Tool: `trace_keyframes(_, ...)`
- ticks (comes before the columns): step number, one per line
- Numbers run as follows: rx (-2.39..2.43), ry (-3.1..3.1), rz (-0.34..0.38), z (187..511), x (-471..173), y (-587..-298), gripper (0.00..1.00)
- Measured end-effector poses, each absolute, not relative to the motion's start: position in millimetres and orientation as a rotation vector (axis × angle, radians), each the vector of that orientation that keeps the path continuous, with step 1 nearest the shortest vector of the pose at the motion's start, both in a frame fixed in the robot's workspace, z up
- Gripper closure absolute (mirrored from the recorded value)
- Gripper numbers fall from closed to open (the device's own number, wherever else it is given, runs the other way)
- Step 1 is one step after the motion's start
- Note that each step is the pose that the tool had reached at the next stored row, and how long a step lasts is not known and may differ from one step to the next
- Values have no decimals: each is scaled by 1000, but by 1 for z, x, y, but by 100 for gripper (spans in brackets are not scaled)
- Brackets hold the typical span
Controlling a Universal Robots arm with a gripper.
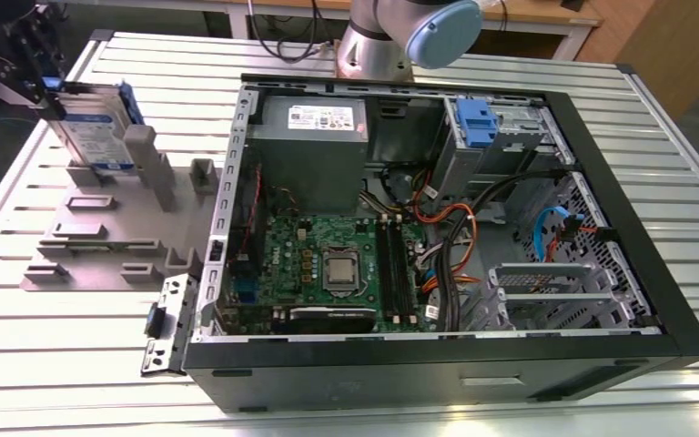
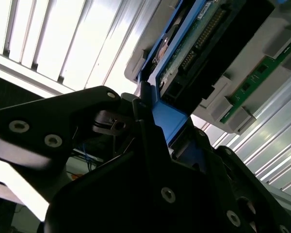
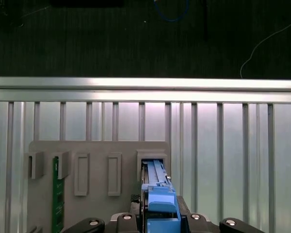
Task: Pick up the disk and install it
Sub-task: 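Pick up the disk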
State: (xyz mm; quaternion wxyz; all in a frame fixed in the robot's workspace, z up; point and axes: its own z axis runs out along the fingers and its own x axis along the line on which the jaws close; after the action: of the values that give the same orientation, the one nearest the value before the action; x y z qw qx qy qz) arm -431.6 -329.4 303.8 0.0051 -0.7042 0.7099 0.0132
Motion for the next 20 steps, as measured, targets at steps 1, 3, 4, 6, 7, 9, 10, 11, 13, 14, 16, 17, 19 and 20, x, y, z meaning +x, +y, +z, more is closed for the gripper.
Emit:
trace_keyframes(1,-2205,2223,41,305,-432,-329,64)
trace_keyframes(3,-2205,2223,41,306,-432,-329,64)
trace_keyframes(4,-2205,2223,41,307,-432,-329,64)
trace_keyframes(6,-2205,2223,41,309,-432,-329,64)
trace_keyframes(7,-2205,2223,41,310,-432,-329,64)
trace_keyframes(9,-2205,2223,41,311,-432,-329,64)
trace_keyframes(10,-2205,2223,41,312,-432,-329,64)
trace_keyframes(11,-2205,2223,41,312,-432,-329,64)
trace_keyframes(13,-2205,2223,41,312,-432,-329,64)
trace_keyframes(14,-2205,2223,41,312,-432,-329,64)
trace_keyframes(16,-2205,2223,41,312,-432,-329,64)
trace_keyframes(17,-2205,2223,41,313,-432,-329,64)
trace_keyframes(19,-2205,2223,41,313,-432,-329,64)
trace_keyframes(20,-2205,2223,41,313,-432,-329,64)
